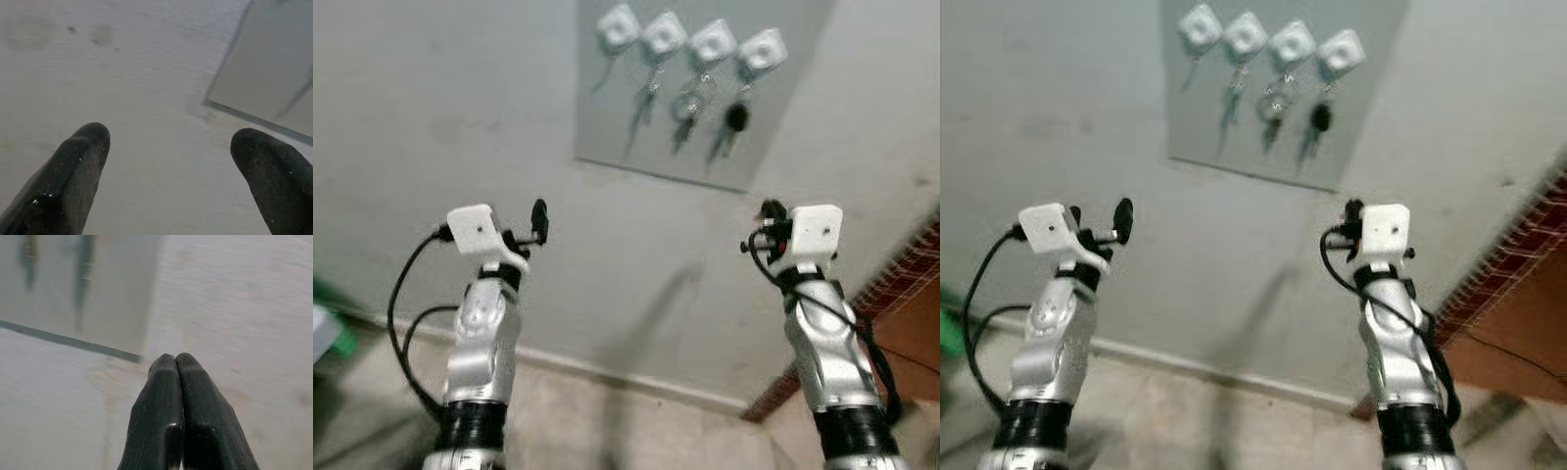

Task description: Hang keys on a hook

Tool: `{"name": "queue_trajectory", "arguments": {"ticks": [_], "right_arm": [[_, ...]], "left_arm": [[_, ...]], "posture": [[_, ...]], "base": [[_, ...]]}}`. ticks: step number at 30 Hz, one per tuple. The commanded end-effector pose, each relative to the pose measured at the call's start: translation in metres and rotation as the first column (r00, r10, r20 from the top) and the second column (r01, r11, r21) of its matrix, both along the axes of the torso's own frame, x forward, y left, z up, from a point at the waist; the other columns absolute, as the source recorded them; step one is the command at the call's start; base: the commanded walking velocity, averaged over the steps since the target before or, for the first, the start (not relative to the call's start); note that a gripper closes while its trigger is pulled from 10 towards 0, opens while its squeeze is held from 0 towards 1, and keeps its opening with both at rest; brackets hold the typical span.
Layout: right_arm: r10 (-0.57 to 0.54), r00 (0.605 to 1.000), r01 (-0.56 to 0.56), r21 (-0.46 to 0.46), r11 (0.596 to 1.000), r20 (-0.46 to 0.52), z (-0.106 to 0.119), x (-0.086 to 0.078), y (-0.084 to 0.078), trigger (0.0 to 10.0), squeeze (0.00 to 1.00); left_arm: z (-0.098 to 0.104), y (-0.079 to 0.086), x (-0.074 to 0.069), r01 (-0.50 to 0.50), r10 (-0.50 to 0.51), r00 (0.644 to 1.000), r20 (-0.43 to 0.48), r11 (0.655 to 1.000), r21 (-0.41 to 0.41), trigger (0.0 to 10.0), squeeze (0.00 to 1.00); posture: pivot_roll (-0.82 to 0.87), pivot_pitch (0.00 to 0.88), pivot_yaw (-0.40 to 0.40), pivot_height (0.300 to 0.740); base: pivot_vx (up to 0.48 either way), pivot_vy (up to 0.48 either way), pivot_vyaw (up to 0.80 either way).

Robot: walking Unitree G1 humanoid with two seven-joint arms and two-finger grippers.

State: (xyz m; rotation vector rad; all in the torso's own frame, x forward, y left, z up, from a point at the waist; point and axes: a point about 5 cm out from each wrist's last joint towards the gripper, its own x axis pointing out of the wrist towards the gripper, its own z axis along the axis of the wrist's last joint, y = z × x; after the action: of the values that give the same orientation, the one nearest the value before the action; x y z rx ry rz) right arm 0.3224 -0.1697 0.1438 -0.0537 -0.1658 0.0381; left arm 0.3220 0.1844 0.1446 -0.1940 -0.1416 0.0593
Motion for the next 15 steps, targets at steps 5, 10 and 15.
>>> {"name": "queue_trajectory", "arguments": {"ticks": [5,10,15], "right_arm": [[-0.015,1.000,0.015,0.002,1.000,0.003,0.0016,-0.0009,-0.0039,10.0,0.00],[-0.001,1.000,0.001,0.002,1.000,0.023,0.0036,-0.0016,-0.0030,10.0,0.00],[-0.002,0.999,0.002,-0.004,1.000,0.044,0.0065,-0.0017,-0.0023,10.0,0.00]], "left_arm": [[0.0031,-0.0059,0.0008,0.018,-0.018,1.000,0.004,1.000,-0.004,10.0,0.00],[0.0016,-0.0067,0.0011,0.020,-0.020,1.000,-0.007,1.000,0.002,10.0,0.00],[0.0003,-0.0074,0.0020,0.019,-0.019,1.000,-0.021,1.000,-0.005,10.0,0.00]], "posture": [[0.03,0.009,-0.055,0.740],[0.03,0.005,-0.054,0.740],[0.03,0.003,-0.053,0.740]], "base": [[0.000,0.000,-0.76],[0.000,0.000,-0.33],[0.000,0.000,0.00]]}}
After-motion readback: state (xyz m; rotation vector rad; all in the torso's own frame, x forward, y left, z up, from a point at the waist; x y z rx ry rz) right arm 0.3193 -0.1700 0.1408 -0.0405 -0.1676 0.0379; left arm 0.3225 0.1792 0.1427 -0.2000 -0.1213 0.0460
